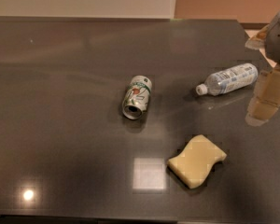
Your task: Place 7up can upright
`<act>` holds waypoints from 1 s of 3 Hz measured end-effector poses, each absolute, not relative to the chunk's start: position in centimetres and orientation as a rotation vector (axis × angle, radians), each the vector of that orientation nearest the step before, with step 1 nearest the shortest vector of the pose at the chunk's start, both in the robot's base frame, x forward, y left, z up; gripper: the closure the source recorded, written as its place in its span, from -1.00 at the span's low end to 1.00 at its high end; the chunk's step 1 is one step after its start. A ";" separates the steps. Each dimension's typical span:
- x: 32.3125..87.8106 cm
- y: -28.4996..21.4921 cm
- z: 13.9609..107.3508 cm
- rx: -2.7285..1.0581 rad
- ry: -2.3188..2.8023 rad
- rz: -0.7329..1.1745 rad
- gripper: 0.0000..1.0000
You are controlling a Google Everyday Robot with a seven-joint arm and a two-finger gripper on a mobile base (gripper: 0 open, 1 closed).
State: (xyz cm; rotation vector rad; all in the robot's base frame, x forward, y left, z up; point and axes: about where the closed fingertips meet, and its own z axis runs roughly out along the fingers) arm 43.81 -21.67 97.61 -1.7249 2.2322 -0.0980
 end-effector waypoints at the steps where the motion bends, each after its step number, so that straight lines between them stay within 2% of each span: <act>1: 43.8 -21.7 97.6 -1.725 2.232 -0.098 -1.00; 3: 45.0 -19.4 97.7 -1.840 2.133 -0.104 -1.00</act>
Offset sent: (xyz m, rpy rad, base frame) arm 0.0059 0.0088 -0.0031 0.0007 0.0139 0.0339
